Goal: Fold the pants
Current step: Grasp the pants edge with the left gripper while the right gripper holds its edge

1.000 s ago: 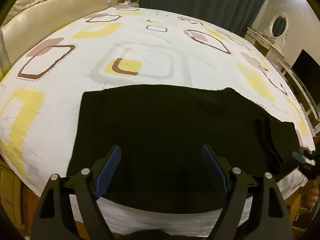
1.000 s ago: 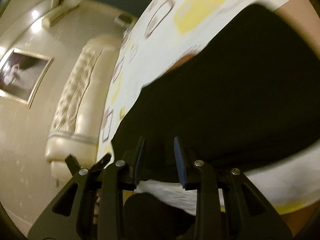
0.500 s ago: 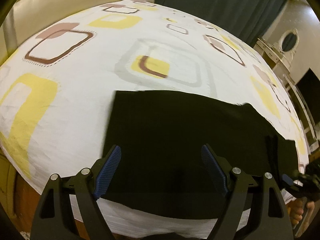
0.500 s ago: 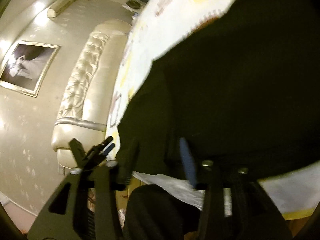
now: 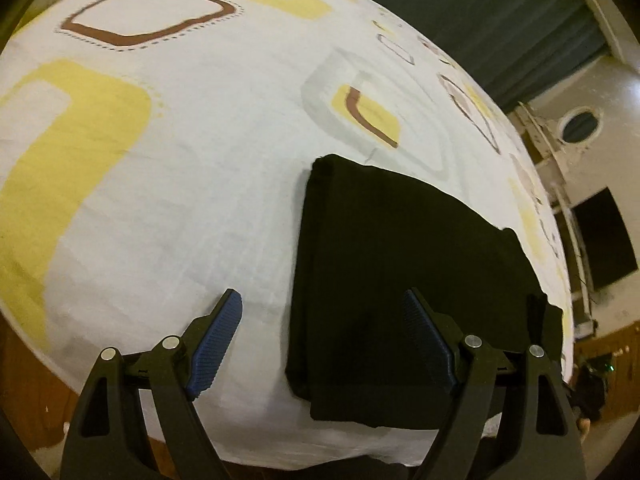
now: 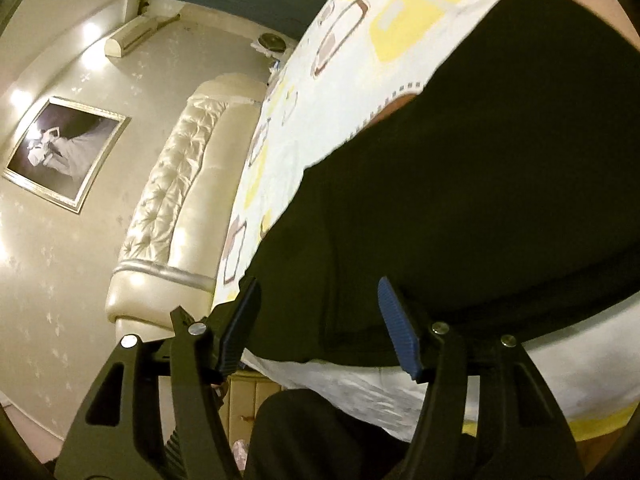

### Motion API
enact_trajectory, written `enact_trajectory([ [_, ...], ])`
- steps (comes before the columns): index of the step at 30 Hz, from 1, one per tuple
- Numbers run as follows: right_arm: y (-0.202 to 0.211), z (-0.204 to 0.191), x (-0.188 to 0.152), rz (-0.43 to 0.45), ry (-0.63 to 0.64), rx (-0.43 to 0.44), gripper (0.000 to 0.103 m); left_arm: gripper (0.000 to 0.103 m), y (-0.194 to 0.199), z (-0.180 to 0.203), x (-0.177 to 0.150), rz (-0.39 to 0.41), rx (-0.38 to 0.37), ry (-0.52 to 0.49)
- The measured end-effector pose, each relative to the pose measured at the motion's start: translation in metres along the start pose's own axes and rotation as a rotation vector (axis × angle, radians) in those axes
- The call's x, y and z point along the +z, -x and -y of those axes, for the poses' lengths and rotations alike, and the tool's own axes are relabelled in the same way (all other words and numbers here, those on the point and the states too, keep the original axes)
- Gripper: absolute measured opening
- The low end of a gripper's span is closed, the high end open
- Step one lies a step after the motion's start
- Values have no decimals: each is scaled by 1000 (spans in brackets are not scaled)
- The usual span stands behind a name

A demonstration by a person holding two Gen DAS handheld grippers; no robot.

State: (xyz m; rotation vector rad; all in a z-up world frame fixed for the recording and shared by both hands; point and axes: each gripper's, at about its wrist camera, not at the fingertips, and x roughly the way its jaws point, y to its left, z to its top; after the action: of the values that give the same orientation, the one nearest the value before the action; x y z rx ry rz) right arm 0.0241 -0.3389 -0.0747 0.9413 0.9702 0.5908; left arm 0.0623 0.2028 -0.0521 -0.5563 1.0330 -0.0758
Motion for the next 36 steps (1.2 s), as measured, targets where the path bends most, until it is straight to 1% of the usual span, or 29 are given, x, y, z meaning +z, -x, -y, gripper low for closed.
enact_trajectory([
  [1, -1, -1, -1, -3, 1, 1, 61, 80, -1, 0, 1, -5, -26, -14],
  [2, -3, -2, -2, -7, 2, 5, 61, 75, -2, -1, 1, -8, -48, -17],
  [3, -4, -3, -3, -9, 2, 6, 62, 62, -4, -3, 2, -18, -79, -11],
  [4, -5, -4, -4, -10, 3, 7, 63, 56, -8, -4, 2, -37, -110, 0],
  [5, -6, -4, -5, -11, 2, 9, 63, 53, -14, -6, 4, -57, -129, 21],
  [8, -11, -5, -8, -22, 1, 8, 64, 53, -19, -10, 9, -60, -180, 60],
  [10, -14, -5, -9, -30, 0, 10, 64, 53, -22, -12, 12, -64, -200, 84],
  [14, -17, -6, -12, -40, 3, 11, 64, 53, -27, -3, 15, -61, -173, 53],
  [15, -18, -6, -13, -39, 2, 9, 64, 46, -27, 1, 15, -59, -162, 41],
  [16, -18, -6, -13, -38, -1, 10, 64, 36, -27, 0, 16, -61, -153, 38],
  [17, -18, -5, -13, -39, -3, 12, 64, 22, -29, 1, 16, -76, -139, 42],
  [18, -18, -4, -13, -38, -6, 11, 64, 19, -30, -1, 17, -82, -147, 54],
  [20, -15, -4, -12, -31, -7, 11, 64, 15, -28, -2, 19, -85, -154, 74],
  [24, -8, -4, -8, -8, 0, 3, 64, 13, -21, 7, 24, -86, -127, 94],
  [28, 1, -3, -4, 25, 5, -14, 66, 12, -1, 34, 28, -53, -134, 49],
  [30, 6, -2, -1, 50, -4, -21, 73, 12, 13, 57, 31, -37, -139, 7],
  [31, 10, -1, 0, 64, -8, -28, 74, 12, 17, 64, 32, -32, -145, -9],
  [33, 15, -1, 2, 78, -4, -41, 81, 12, 30, 89, 32, -17, -147, -57],
  [34, 16, -1, 3, 84, 2, -54, 83, 12, 34, 98, 32, -12, -151, -73],
  [35, 18, -2, 3, 91, 10, -72, 88, 12, 39, 111, 32, -6, -159, -94],
  [36, 19, -3, 4, 95, 20, -88, 91, 12, 44, 121, 33, -3, -166, -111],
])
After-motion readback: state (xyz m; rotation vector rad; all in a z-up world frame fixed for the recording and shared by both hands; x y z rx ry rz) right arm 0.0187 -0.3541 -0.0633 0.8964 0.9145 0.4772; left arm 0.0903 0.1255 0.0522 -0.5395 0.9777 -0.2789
